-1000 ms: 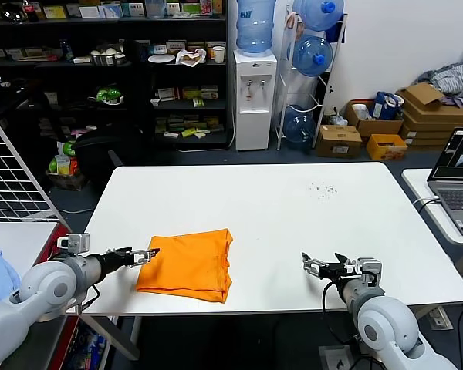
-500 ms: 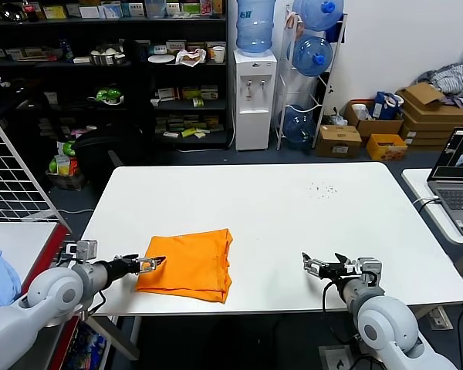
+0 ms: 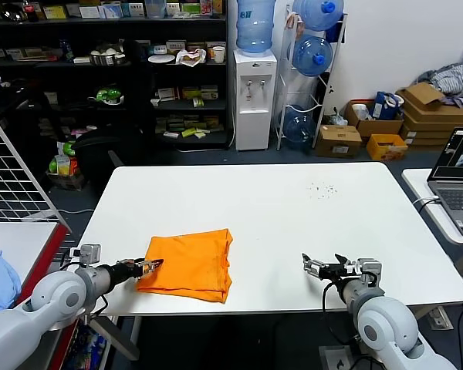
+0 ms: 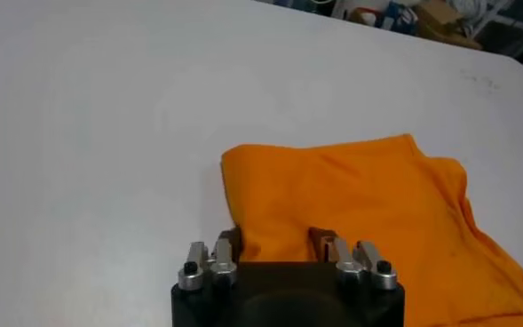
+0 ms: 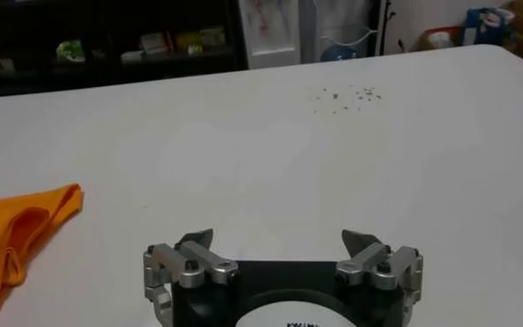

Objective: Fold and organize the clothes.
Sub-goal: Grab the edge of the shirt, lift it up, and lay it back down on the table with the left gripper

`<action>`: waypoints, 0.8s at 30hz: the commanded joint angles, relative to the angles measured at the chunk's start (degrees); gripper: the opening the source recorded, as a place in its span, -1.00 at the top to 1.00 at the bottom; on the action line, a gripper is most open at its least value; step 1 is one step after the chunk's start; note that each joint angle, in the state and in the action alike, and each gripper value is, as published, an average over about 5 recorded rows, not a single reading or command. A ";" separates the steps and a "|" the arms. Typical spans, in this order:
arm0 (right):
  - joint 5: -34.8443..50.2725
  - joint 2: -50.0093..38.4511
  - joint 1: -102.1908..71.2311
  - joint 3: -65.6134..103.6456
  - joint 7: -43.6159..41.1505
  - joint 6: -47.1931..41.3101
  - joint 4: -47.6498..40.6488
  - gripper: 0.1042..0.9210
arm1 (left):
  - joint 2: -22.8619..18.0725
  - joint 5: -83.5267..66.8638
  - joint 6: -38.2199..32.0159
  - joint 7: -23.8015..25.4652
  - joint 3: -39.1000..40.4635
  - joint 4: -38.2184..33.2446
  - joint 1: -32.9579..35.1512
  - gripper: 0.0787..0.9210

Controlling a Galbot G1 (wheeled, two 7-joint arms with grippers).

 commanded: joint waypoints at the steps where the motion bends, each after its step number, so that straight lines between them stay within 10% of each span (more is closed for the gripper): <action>1: 0.01 0.00 -0.06 0.05 0.06 0.01 0.13 -1.00 | -0.17 0.16 -0.09 -0.04 -0.12 -0.21 -0.02 -0.01; 14: -0.08 0.20 0.14 -0.10 0.00 0.10 -0.06 -1.00 | -0.05 -1.28 -0.52 -2.39 -2.51 -3.23 0.66 0.87; 24: -4.57 -0.19 1.34 -0.22 -1.72 1.72 -0.08 -1.00 | 5.27 -9.88 1.02 -18.26 -8.28 -16.36 0.45 0.96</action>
